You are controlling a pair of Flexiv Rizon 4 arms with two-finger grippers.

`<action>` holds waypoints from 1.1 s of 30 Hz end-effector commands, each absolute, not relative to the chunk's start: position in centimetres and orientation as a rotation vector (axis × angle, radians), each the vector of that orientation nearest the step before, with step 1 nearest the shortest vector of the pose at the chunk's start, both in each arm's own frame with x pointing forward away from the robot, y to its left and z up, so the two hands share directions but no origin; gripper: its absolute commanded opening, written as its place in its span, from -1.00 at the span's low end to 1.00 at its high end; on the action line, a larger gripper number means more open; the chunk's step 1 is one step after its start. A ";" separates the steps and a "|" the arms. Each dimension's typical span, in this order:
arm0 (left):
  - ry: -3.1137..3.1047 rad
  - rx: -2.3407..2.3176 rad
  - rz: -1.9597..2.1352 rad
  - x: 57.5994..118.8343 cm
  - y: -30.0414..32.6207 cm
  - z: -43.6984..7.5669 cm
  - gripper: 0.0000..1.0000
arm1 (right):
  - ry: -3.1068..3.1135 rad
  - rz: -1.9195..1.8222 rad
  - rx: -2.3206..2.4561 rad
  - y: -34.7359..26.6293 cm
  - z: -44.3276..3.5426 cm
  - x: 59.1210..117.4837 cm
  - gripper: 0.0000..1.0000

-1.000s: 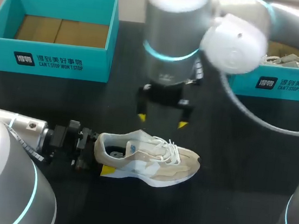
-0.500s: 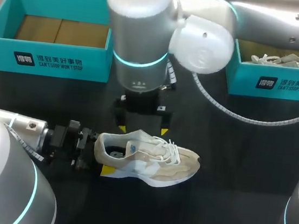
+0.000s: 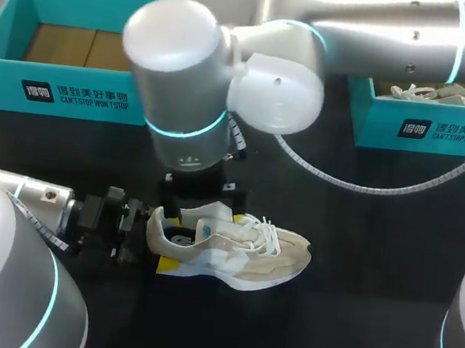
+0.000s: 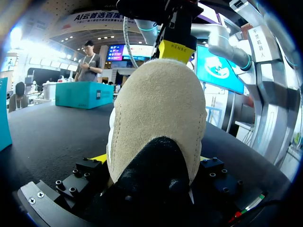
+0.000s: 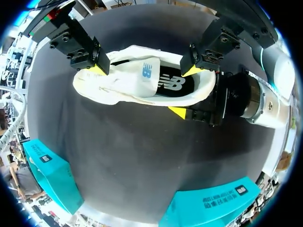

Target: Take the shoe out of the shoebox, open the shoe tongue, remove and reinsert the insole, then place the shoe into the shoebox

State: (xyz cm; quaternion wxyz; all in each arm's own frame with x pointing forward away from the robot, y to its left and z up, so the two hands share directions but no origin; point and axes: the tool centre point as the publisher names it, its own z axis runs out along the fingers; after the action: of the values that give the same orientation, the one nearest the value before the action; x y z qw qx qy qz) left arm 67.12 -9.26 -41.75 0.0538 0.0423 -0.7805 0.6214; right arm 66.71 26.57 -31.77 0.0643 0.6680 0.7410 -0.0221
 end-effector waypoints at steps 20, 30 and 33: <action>-2.371 0.129 1.890 67.1 -9.3 -42.0 -1.00 | 1.471 -0.143 2.267 26.3 -34.3 66.0 1.00; -2.371 0.129 1.890 67.1 -9.3 -42.0 -1.00 | 1.394 -0.090 2.301 25.0 -34.8 65.8 1.00; -2.371 0.129 1.890 67.1 -9.3 -42.0 -1.00 | 1.366 -0.074 2.316 24.5 -35.0 65.9 1.00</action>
State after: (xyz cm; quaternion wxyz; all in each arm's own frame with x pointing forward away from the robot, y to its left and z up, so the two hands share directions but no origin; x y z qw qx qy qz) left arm 67.12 -9.26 -41.75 0.0538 0.0423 -0.7805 0.6214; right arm 66.47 24.35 -34.62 0.1896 0.6012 0.7698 -0.0997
